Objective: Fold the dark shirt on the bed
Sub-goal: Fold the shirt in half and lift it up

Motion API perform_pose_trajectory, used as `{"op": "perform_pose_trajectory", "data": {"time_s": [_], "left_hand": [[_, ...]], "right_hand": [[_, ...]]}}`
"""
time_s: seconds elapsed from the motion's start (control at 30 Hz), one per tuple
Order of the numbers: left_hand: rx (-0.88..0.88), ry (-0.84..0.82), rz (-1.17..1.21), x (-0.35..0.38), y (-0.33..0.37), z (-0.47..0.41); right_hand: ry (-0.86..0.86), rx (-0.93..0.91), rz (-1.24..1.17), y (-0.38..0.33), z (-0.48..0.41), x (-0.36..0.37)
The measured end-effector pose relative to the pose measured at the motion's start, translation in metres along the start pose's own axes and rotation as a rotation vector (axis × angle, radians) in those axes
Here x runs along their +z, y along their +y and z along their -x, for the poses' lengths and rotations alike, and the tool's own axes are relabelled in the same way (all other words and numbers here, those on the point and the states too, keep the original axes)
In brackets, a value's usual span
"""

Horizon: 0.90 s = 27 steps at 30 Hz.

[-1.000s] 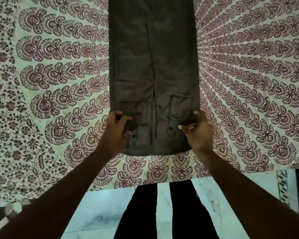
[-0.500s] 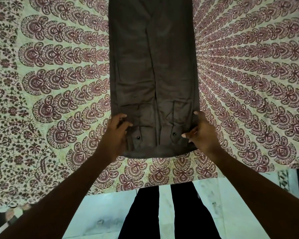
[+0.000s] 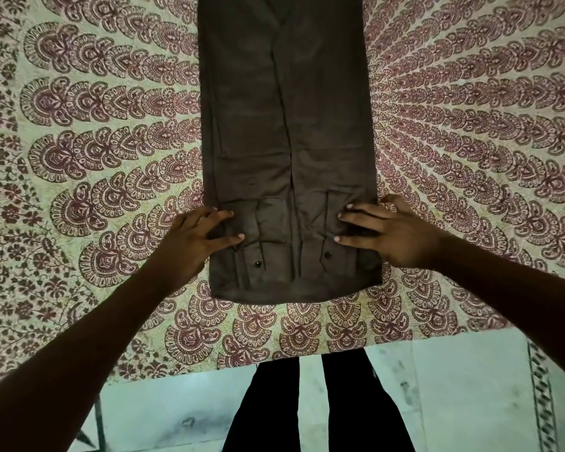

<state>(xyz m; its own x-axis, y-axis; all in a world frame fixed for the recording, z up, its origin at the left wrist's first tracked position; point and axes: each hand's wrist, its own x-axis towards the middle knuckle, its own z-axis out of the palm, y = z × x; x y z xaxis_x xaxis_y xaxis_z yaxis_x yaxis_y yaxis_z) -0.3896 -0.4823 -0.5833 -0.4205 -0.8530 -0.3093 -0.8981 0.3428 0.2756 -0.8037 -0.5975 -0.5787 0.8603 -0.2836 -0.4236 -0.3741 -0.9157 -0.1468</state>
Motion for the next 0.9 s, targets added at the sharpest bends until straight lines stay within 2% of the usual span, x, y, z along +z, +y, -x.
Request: {"op": "perform_pose_trajectory", "data": {"time_s": [0.17,0.27,0.33,0.47,0.53,0.6,0.63,0.77,0.9], "left_hand": [[-0.055,0.092,0.195,-0.003,0.006,-0.021],[-0.059,0.087,0.223,-0.01,0.003,-0.031],[-0.067,0.11,0.287,-0.019,-0.004,-0.039],[-0.011,0.135,0.759,-0.043,-0.025,-0.058],[-0.119,0.193,1.045,-0.058,-0.035,-0.075],[-0.3,0.292,1.308,-0.075,-0.045,-0.099],[-0.355,0.332,1.327,-0.082,-0.051,-0.113],[-0.46,0.353,1.062,-0.086,-0.076,-0.165],[-0.74,0.289,0.884,-0.072,-0.097,-0.2]], "right_hand": [[0.169,0.005,-0.081,-0.005,-0.012,-0.003],[0.264,0.171,-0.22,-0.016,-0.019,-0.003],[0.295,0.313,-0.425,-0.015,-0.022,-0.005],[0.465,0.44,-1.067,0.006,-0.03,-0.023],[0.479,0.52,-1.29,0.027,-0.039,-0.04],[0.52,0.563,-1.379,0.057,-0.054,-0.055],[0.559,0.579,-1.399,0.073,-0.065,-0.063],[0.709,0.708,-1.356,0.128,-0.124,-0.083],[0.642,0.899,-1.303,0.165,-0.164,-0.07]]}}
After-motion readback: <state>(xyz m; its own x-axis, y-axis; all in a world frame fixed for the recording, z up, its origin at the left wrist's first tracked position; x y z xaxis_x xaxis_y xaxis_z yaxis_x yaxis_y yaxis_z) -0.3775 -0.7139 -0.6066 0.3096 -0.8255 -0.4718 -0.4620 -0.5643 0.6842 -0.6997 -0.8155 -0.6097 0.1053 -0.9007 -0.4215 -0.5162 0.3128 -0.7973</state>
